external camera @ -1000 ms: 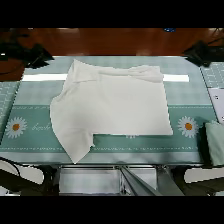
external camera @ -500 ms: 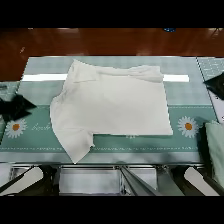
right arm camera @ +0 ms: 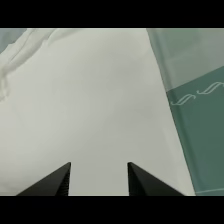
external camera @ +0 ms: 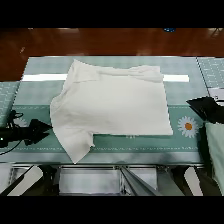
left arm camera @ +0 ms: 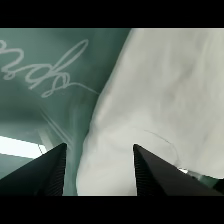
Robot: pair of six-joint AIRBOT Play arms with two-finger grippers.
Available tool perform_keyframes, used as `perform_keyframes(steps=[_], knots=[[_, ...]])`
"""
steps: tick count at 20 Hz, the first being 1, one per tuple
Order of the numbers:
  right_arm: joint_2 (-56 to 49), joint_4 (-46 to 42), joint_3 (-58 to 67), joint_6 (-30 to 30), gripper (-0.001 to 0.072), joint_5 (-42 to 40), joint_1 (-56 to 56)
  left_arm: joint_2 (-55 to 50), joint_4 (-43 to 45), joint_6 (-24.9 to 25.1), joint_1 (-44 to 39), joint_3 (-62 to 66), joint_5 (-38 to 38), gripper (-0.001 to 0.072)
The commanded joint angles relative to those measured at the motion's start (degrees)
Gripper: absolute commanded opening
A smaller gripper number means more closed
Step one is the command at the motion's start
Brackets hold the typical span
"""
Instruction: Fold the shirts.
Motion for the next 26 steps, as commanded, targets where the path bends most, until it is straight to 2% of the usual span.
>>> perform_keyframes(steps=[1, 4, 6, 7, 8, 9, 11, 13, 17, 21, 26], knots=[[0.76, 0.52, -0.94, -0.11, 0.0406, 0.33, -0.02, -2.82, -1.64, 0.55, -4.61, -0.96, 5.2, 0.0508], [0.76, 0.44, -0.94, 0.44, 0.0406, 0.17, -0.02, -6.97, -2.82, 0.79, -8.2, -0.94, 8.04, 0.0507], [0.76, 0.33, -0.94, 0.9, 0.0406, -0.07, -0.04, -9.33, -4.52, 2.75, -9.75, -0.63, 9.57, 0.0507], [0.76, -0.76, -0.94, 2.27, 0.0406, -1.33, -0.07, -9.99, -5.07, 3.04, -10.25, -0.28, 9.94, 0.0461], [0.76, -2.78, -0.94, 3.96, 0.0406, -2.47, -0.55, -10.14, -4.96, 3.21, -10.64, 0.02, 9.84, 0.0219], [0.37, -6.08, -0.94, 4.94, 0.0406, -3.04, -1.84, -10.08, -5.01, 3.82, -10.84, 0.33, 9.33, 0.002], [-1.68, -18.84, -1.22, 10.29, 0.0406, -0.02, -4.7, -10.08, -5.01, 4.94, -10.8, 0.96, 7.21, 0.0026], [-5.51, -26.1, -3.76, 12.04, 0.0406, 6.88, -5.03, -9.94, -5.01, 5.46, -10.8, 1.29, 6.32, 0.0026], [-10.62, -23.8, -10.64, 11.04, 0.0406, 7.56, -1.92, -9.88, -4.98, 5.44, -10.8, 1.27, 6.29, 0.0026], [-13.42, -22.8, -10.99, 10.73, 0.0406, 5.46, 1.33, -9.9, -4.98, 5.44, -10.82, 1.25, 6.14, 0.0026], [-19.98, -15.93, -10.56, 7.69, 0.0406, -0.9, 5.09, -9.9, -5.01, 5.42, -10.82, 1.25, 6.14, 0.0026]])
